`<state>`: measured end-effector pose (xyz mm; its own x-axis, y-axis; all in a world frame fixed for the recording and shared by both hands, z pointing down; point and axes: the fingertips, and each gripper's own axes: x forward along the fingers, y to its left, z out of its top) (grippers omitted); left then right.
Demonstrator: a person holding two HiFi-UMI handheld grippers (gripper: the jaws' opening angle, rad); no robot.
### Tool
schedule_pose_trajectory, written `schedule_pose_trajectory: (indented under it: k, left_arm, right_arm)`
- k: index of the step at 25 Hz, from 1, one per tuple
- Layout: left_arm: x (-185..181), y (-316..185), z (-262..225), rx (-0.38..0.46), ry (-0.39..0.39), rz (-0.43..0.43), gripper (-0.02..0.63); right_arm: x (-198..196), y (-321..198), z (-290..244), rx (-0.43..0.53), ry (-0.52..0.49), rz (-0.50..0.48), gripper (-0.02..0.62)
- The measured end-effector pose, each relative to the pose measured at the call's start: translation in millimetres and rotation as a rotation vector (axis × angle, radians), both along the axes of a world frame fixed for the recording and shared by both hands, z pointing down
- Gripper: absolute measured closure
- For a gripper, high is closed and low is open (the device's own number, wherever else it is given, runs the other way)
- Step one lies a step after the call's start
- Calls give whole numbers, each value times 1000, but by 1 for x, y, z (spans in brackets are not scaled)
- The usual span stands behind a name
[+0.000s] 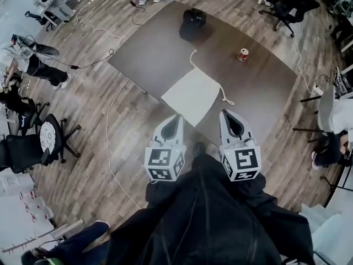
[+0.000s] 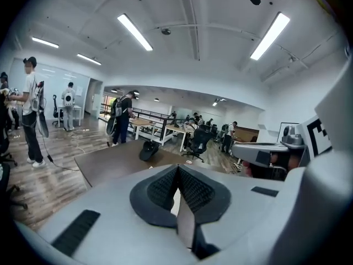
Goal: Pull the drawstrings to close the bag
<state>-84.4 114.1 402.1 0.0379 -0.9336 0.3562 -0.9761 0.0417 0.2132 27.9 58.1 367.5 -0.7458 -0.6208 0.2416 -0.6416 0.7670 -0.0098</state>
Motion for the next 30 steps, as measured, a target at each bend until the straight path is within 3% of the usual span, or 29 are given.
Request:
schedule_pose_trajectory:
  k: [6, 13, 17, 23, 30]
  left_arm:
    - [-14, -56, 16, -54, 1, 21, 574]
    - [-10, -106, 20, -77, -28, 109, 573]
    - [-15, -133, 36, -117, -78, 203, 572]
    - [-52, -186, 81, -203, -148, 339, 572]
    - [-85, -248, 157, -338, -186, 552, 572]
  right_arm:
    - [-8, -52, 12, -36, 6, 24, 572]
    - [2, -85, 18, -56, 19, 73, 572]
    - [7, -105, 34, -92, 43, 106, 572]
    - [12, -146, 82, -192, 115, 191, 572]
    - [7, -188, 172, -356, 251, 247, 572]
